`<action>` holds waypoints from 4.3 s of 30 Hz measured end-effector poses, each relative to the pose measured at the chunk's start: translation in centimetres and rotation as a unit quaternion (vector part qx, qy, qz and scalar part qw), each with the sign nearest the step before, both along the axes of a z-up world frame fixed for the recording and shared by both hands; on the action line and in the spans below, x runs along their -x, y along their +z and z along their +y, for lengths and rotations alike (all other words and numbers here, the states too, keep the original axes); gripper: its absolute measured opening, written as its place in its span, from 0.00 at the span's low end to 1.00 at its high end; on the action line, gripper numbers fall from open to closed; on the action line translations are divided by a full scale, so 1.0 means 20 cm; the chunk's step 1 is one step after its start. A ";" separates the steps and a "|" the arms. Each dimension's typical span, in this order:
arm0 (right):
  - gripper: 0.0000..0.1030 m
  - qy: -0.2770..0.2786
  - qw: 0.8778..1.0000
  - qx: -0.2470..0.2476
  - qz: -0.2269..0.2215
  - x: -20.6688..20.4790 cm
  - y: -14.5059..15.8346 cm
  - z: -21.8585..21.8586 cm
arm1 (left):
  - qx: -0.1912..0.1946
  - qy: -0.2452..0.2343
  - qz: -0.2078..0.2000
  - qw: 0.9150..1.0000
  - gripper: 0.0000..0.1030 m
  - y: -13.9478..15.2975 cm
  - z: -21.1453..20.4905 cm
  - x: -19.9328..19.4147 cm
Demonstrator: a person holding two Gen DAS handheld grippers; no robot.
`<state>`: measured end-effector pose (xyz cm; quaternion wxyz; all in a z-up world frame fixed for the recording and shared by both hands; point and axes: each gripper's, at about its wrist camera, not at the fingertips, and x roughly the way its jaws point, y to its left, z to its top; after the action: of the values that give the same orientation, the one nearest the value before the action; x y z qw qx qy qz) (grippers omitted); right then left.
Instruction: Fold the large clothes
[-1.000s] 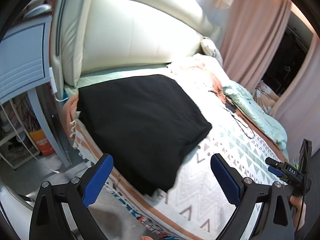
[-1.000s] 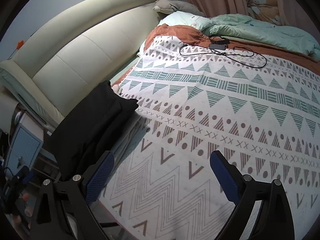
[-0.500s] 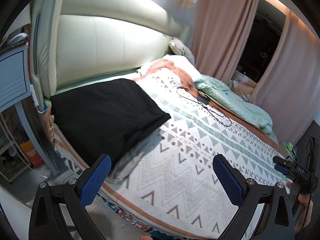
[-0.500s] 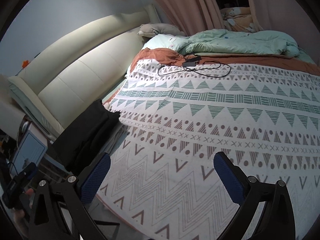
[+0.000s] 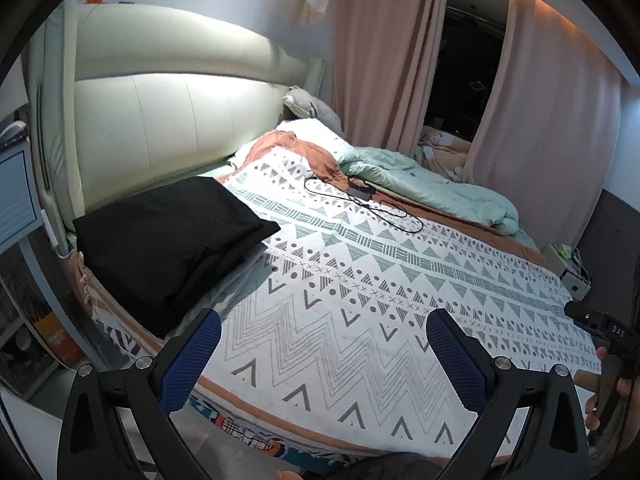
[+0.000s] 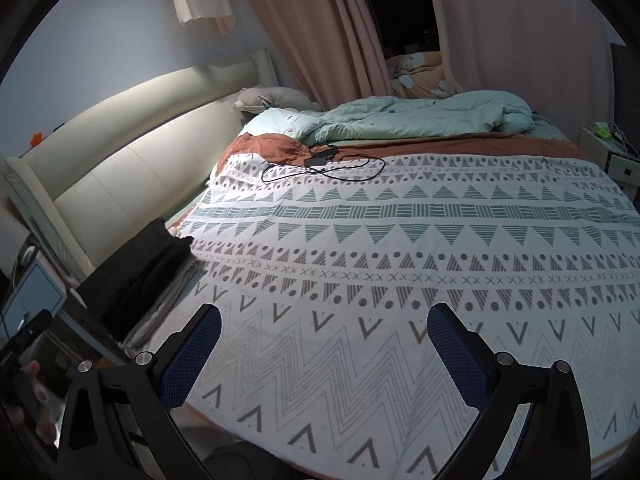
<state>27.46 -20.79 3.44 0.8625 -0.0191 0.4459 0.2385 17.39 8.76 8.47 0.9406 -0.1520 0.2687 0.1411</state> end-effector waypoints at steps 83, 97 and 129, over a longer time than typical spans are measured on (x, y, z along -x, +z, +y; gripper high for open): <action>1.00 -0.067 0.992 0.034 -0.102 1.37 0.15 -0.39 | -0.077 -0.143 -0.086 0.983 1.00 -0.15 -0.61 0.96; 1.00 -0.063 0.993 0.037 -0.098 1.37 0.14 -0.38 | -0.075 -0.144 -0.087 0.983 1.00 -0.15 -0.60 0.97; 1.00 -0.075 0.992 0.037 -0.092 1.43 0.22 -0.39 | -0.077 -0.136 -0.101 0.983 1.00 -0.13 -0.57 1.04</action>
<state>-1.13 -28.67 7.78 0.9140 -0.0393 0.3734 0.1537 -3.41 -2.55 5.94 0.9823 -0.0546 0.1784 0.0163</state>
